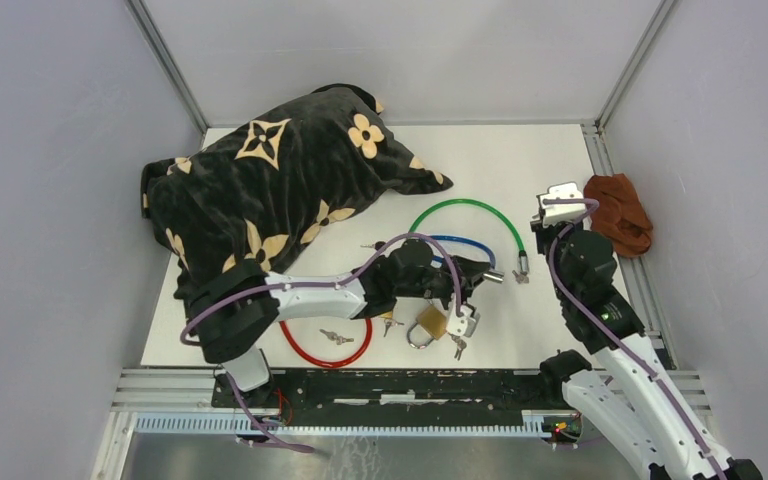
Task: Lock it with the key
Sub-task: Place the lock at the center of the board.
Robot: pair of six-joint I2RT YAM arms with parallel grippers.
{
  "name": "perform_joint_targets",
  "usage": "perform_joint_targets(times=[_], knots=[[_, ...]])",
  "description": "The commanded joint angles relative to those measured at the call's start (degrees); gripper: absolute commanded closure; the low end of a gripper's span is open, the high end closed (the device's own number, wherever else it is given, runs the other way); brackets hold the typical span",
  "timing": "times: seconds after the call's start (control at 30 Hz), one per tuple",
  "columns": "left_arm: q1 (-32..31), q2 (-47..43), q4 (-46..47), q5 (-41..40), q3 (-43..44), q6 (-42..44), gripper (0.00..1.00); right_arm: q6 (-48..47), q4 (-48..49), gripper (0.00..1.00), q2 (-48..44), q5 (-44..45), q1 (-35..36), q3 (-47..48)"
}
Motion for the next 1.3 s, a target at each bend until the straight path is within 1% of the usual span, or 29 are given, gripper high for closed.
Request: perform_joint_targets(times=[0.0,0.1,0.23,0.27,0.37,0.4,0.47,0.5,0.6,0.7,0.8,0.93,1.0,1.07,1.1,1.23,1.27], knots=[[-1.8,5.9,13.4,5.5,4.2,11.1,0.98,-1.4,-0.6,1.00,-2.1,2.5,-0.1,1.3],[-3.4,9.9,14.3,6.4,6.6,11.1,0.98,-1.6,-1.4,1.00,-2.9,-0.5,-0.2,1.0],[-5.9,13.4,11.7,6.0,8.6,9.1,0.98,-1.6,-3.0,1.00,-2.6,-8.0,-0.2,0.9],[-6.5,14.1,10.6,5.3,8.7,8.2,0.92,-1.5,-3.8,1.00,-1.9,-10.4,-0.1,1.0],[-8.0,15.2,7.4,4.5,8.1,7.7,0.50,-0.8,-5.6,1.00,0.5,-16.0,-0.2,0.5],[-8.6,15.3,7.3,4.4,7.4,7.7,0.41,-0.3,-5.9,1.00,1.5,-17.7,-0.2,0.0],[-9.6,15.0,7.2,3.8,6.6,6.8,0.06,1.1,-6.0,1.00,3.1,-20.8,-0.2,-1.1],[-10.1,14.2,6.8,3.4,6.5,5.8,0.01,1.9,-5.9,1.00,4.1,-21.6,-0.2,-1.7],[-11.4,11.4,4.0,2.2,6.0,0.8,0.00,4.1,-5.7,1.00,7.2,-25.9,-0.1,-3.8],[-12.0,7.3,-0.6,-1.0,5.2,-6.4,0.00,5.7,-6.1,1.00,10.0,-28.5,-0.2,-6.0],[-12.0,2.4,-7.9,-6.2,5.0,-16.8,0.00,7.6,-5.7,1.00,11.7,-31.3,-0.1,-9.4],[-12.0,-5.5,-18.1,-9.9,1.9,-25.4,0.00,10.2,-4.7,1.00,14.6,-32.5,-0.2,-13.6],[-11.9,-8.8,-19.5,-12.1,-0.5,-30.1,0.00,11.5,-4.0,1.00,16.9,-33.4,-0.2,-14.8],[-11.7,-11.6,-18.1,-15.1,-3.7,-34.1,0.00,13.0,-3.9,0.99,19.7,-33.3,-0.1,-15.1],[-11.5,-13.2,-16.8,-16.7,-5.3,-36.3,0.00,13.2,-3.9,0.95,20.8,-33.1,-0.2,-15.0],[-9.5,-17.8,-11.3,-22.3,-10.8,-44.2,0.00,13.7,-6.3,0.64,24.5,-31.1,-0.1,-11.9],[-8.7,-19.0,-9.0,-25.6,-12.6,-46.5,0.00,13.6,-7.3,0.58,25.0,-30.3,-0.2,-10.6]])
